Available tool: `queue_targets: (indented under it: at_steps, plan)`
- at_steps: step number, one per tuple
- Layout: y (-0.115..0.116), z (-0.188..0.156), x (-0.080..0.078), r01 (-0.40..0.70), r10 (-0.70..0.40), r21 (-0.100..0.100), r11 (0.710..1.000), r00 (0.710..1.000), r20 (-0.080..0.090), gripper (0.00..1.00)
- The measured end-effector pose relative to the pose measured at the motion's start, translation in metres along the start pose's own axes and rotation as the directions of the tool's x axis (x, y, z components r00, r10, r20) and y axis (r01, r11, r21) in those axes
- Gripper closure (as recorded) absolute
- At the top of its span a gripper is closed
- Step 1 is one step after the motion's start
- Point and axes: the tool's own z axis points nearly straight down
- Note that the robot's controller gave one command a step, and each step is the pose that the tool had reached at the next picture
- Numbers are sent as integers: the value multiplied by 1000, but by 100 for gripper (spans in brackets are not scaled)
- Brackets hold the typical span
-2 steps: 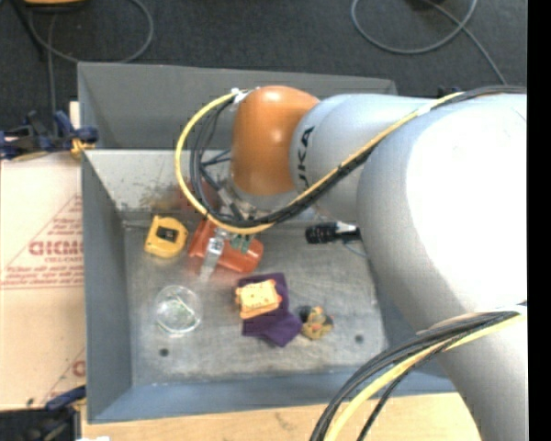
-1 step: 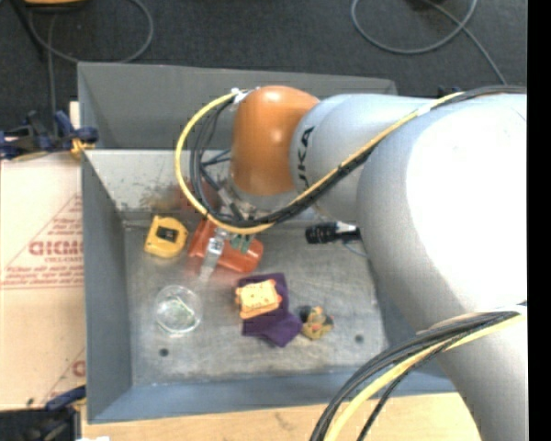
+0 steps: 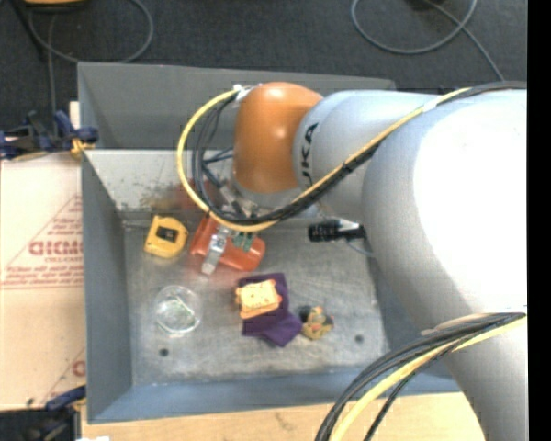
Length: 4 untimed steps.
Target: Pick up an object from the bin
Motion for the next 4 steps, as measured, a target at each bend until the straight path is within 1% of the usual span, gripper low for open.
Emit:
queue_targets:
  at_steps: [1,2,3,4]
  plan:
    - [0,-15,-1,0,0,1,1000,1000,2,100]
    - [-1,-31,0,0,0,3,1000,1000,-1,100]
    - [-1,-62,0,1,-1,4,1000,1000,-2,100]
    - [0,-85,-1,1,-1,0,1000,1000,3,100]
